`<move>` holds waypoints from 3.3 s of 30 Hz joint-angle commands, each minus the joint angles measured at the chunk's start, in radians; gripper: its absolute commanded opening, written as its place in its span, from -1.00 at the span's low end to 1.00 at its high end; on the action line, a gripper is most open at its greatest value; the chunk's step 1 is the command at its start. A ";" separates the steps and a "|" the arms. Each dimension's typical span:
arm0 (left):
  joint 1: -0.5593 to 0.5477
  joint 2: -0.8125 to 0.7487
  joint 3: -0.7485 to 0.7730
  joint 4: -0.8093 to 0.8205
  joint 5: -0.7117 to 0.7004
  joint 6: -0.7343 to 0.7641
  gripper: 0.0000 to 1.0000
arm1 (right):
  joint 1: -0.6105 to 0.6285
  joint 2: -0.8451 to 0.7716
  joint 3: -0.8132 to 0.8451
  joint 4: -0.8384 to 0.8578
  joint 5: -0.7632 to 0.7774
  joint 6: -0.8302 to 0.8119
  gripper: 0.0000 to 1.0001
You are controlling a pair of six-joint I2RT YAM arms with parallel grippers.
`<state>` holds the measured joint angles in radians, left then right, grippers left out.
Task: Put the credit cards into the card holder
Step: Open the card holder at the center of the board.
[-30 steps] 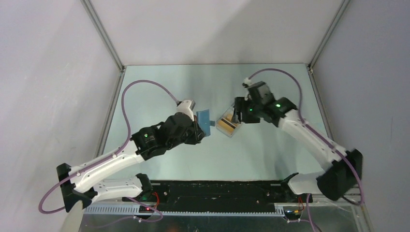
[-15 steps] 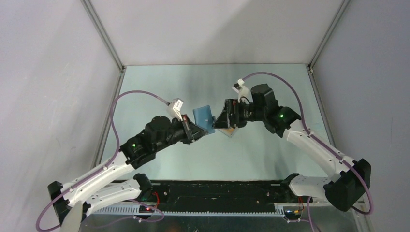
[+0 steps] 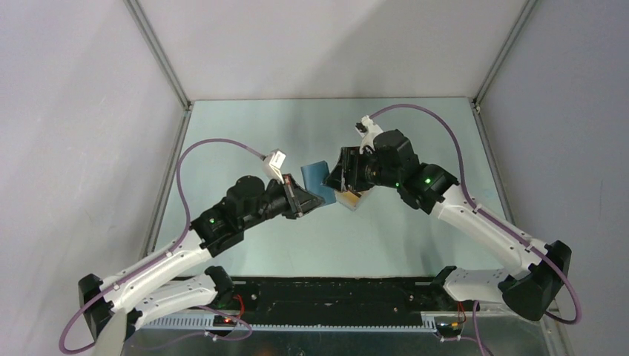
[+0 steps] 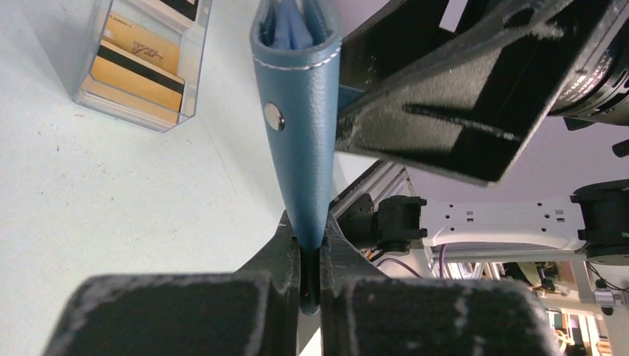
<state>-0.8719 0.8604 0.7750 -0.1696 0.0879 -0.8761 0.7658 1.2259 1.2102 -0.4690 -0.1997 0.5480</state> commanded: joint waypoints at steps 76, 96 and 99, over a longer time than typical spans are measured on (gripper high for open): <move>-0.011 0.251 0.165 0.164 0.653 1.073 0.42 | -0.276 -0.053 -0.019 0.078 -1.238 -0.229 -1.00; 0.134 0.121 0.166 0.111 0.448 0.566 -1.00 | -0.379 -0.212 -0.048 -0.105 -0.674 -0.408 0.98; 0.164 0.141 0.200 0.064 0.518 0.517 -1.00 | -0.381 -0.217 -0.070 -0.083 -0.715 -0.412 0.99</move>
<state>-0.7391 0.9878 0.9188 -0.0643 0.5316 -0.1993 0.3901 1.0199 1.1519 -0.5510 -0.9356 0.1852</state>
